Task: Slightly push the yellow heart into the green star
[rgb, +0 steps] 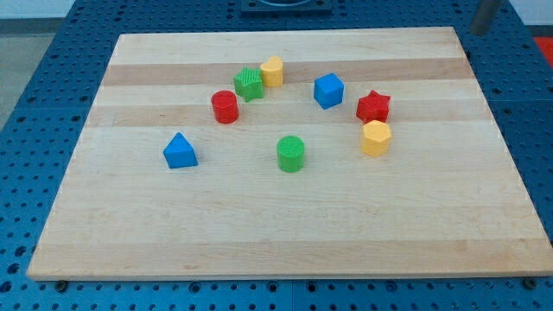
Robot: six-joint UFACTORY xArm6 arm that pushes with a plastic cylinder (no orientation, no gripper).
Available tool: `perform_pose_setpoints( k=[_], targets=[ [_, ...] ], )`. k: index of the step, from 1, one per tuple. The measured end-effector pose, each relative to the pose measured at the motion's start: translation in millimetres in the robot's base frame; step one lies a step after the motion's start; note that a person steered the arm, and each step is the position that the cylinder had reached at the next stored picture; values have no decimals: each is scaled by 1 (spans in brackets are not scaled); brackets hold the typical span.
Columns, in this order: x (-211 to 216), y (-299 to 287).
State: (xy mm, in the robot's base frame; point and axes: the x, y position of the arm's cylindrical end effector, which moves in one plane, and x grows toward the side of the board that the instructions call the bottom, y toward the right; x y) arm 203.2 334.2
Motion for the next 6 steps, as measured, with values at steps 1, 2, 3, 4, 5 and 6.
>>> perform_pose_setpoints(
  k=[1,2,3,4,5,6],
  targets=[
    [0,-8],
    [0,-20],
    [-1,-52],
    [-1,-52],
    [2,-55],
    [22,-55]
  ],
)
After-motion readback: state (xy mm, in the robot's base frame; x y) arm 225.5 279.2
